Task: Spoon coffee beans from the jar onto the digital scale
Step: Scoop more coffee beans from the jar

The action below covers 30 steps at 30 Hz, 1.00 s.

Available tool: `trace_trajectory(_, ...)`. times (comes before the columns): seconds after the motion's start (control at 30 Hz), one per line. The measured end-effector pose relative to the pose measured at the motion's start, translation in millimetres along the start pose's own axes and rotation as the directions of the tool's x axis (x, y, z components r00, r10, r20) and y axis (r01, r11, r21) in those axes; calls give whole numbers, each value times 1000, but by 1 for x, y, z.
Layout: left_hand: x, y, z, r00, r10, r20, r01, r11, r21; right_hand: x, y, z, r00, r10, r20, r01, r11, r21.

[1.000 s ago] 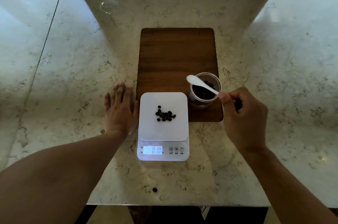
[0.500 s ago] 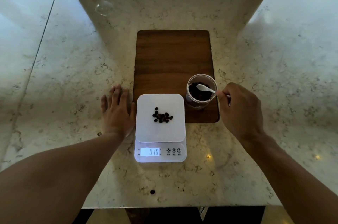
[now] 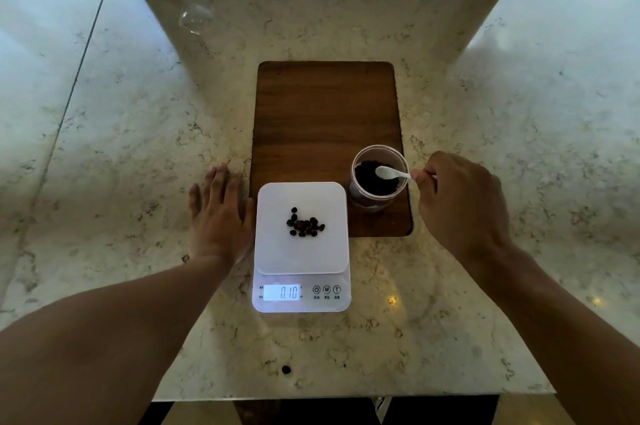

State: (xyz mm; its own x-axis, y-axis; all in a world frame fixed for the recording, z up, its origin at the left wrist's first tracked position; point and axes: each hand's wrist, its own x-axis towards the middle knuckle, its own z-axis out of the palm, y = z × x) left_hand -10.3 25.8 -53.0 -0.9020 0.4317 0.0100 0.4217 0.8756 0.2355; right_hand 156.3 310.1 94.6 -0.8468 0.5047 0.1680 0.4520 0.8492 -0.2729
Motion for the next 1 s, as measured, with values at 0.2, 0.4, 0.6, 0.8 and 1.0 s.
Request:
trace_trajectory(0.2,0,0,-1,1000,3,9,-3,1000,16,6,-2,15,988,115,104,-117,993,19)
trace_trajectory(0.4,-1,1,-3,1000,6,14,-6,1000,7,9,-6,26,938,299,175,-323,937,131)
trace_trajectory(0.6,-1,3,-6,1000,1,27,-1,1000,12,9,-1,24,900,380,211,-424,876,230)
trace_trajectory(0.8,-2,4,-8,999,0,33,0,1000,8,9,7,19,876,411,253,-475,824,307)
trace_trajectory(1.0,-1,5,-9,999,4,34,-4,1000,10,7,12,16,855,430,288,-514,773,371)
